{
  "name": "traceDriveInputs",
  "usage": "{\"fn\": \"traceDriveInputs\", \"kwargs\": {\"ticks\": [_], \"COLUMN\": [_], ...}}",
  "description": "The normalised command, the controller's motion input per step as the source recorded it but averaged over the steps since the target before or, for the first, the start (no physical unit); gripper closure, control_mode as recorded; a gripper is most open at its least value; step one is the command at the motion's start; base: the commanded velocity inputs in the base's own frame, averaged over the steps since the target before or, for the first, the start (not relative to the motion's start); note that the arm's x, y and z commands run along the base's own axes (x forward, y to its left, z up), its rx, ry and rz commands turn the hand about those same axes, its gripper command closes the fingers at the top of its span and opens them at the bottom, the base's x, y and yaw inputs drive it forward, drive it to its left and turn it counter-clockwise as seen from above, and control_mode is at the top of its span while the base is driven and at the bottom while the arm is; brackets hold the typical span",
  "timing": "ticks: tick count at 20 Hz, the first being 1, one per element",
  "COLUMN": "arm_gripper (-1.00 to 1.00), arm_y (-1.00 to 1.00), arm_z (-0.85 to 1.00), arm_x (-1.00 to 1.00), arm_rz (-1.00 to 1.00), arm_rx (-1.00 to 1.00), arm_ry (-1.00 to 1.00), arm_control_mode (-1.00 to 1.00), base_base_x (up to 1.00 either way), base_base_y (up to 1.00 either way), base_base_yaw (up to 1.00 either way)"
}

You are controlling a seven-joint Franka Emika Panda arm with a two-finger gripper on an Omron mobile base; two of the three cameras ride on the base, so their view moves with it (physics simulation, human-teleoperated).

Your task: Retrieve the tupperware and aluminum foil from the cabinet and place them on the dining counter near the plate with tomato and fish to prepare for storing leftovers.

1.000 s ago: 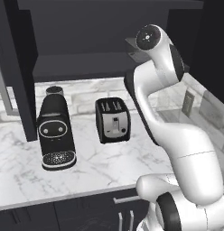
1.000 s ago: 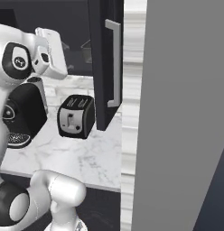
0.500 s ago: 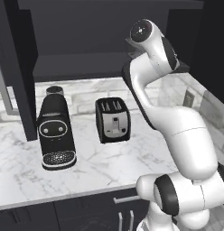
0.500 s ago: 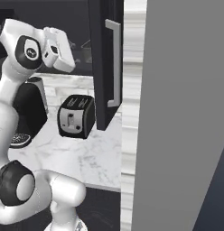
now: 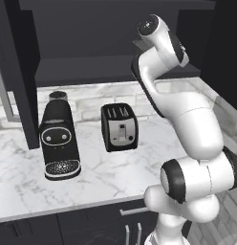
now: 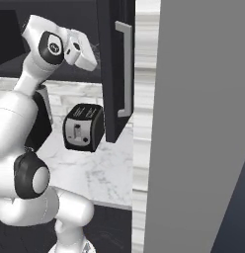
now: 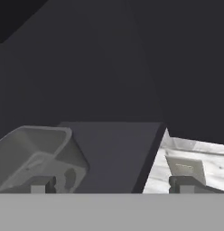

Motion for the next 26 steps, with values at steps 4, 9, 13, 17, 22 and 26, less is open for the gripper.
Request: {"fn": "traceDriveInputs", "kwargs": {"ticks": [4,9,13,17,22,26], "arm_gripper": [-1.00,-1.00,-1.00,-1.00,-1.00,-1.00], "arm_y": [-0.17,-0.04,0.00,0.00,0.00,0.00], "arm_z": [-0.02,-0.09,-0.29,-0.43,-0.35,-0.31], "arm_x": [0.63,0.65,0.51,0.54,0.61,0.58], "arm_rz": [0.00,0.00,0.00,0.00,0.00,0.00], "arm_rx": [0.00,0.00,0.00,0.00,0.00,0.00], "arm_ry": [0.05,0.01,0.00,0.00,0.00,-0.01], "arm_control_mode": [-1.00,-1.00,-1.00,-1.00,-1.00,-1.00], "base_base_x": [0.00,0.00,0.00,0.00,0.00,0.00], "base_base_y": [0.00,0.00,0.00,0.00,0.00,0.00], "base_base_yaw": [0.00,0.00,0.00,0.00,0.00,0.00]}}
